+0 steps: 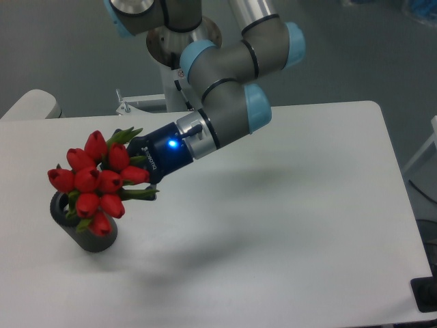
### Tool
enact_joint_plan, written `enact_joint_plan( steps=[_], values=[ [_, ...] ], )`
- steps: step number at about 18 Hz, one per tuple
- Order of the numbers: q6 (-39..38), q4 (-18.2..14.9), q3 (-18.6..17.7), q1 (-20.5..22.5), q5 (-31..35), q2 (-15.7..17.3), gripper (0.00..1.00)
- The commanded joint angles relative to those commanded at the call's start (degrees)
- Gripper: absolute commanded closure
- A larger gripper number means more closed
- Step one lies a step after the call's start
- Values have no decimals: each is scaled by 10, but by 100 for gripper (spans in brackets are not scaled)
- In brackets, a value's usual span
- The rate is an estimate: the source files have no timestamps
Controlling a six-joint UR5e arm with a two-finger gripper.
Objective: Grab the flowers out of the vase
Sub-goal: 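Lift the gripped tulips up out of the black vase, then carry the tulip bouquet away from the vase and hold it aloft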
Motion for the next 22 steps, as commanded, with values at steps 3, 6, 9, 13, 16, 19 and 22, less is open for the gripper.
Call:
enact_joint_plan(
  steps=[3,6,9,13,16,19,22],
  values=[
    [-22,0,20,11,1,1,100],
    [-59,0,44,25,0,1,100],
    [-84,0,68,39,-9,1,100],
    [-112,0,95,60,-10,-4,100],
    [-107,2,104,79,-4,-8,100],
    [-106,4,124,97,4,-18,100],
    [-105,4,152,101,61,-30,100]
  ],
)
